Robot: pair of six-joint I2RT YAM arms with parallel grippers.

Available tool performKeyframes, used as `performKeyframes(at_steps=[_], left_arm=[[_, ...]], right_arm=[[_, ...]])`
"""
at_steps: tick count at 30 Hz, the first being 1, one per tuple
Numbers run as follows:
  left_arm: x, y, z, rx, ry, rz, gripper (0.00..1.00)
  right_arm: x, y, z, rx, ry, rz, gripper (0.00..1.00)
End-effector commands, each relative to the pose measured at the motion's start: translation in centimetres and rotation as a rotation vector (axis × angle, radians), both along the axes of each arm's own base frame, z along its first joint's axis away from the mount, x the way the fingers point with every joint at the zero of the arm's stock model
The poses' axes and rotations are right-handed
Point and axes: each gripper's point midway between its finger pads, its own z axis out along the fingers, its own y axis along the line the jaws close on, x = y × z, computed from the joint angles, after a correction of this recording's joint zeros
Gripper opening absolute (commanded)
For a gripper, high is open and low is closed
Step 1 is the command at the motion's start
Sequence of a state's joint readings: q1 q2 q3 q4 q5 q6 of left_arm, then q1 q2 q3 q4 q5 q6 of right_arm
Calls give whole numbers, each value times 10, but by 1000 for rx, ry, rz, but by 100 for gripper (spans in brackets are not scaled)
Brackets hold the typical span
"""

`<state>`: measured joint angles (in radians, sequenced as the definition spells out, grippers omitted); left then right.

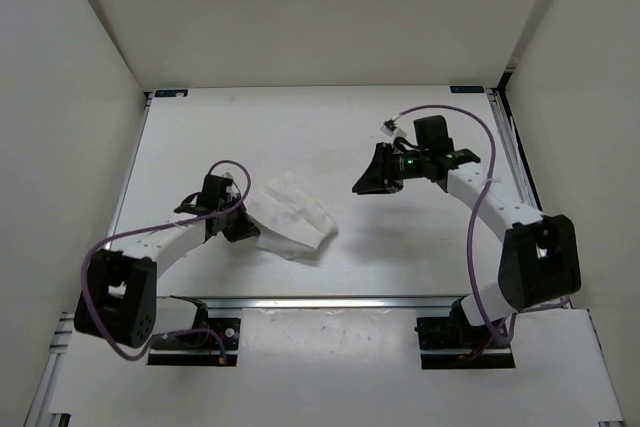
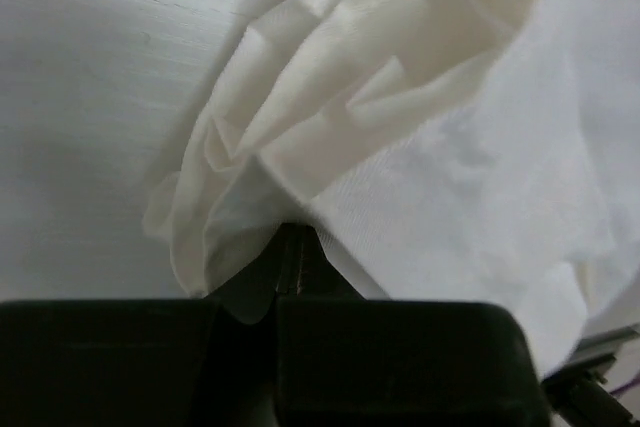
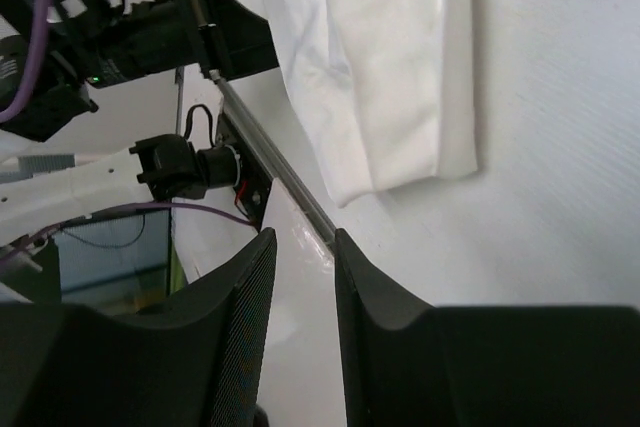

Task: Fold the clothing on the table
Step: Fold the skirt

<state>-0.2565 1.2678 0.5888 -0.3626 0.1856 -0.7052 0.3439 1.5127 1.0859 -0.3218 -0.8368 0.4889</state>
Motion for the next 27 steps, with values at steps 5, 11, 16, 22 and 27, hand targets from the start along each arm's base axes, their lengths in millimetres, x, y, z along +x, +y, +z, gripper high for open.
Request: performKeyframes(at_steps=[5,11,16,22,27], left_arm=[[23,-12,-37,130,30,-47,0],[68,-33,-41,143,13,-93,0],[120,-82,-43,76,-13,-198,0],[165,-145,-23,12,-64,-302,0],[173,-119,1,7,-89,-243,0]], right_arm=[[-8,-42,25,-30,-92,-149,36],[-21,-62,15,-58,-71,-213,37],[-28,-68,1,-161,-79,-224,38],[-30,-76,-15,-207,-34,-238,38],[-23,-86,-10,-202,-60,-279,39]])
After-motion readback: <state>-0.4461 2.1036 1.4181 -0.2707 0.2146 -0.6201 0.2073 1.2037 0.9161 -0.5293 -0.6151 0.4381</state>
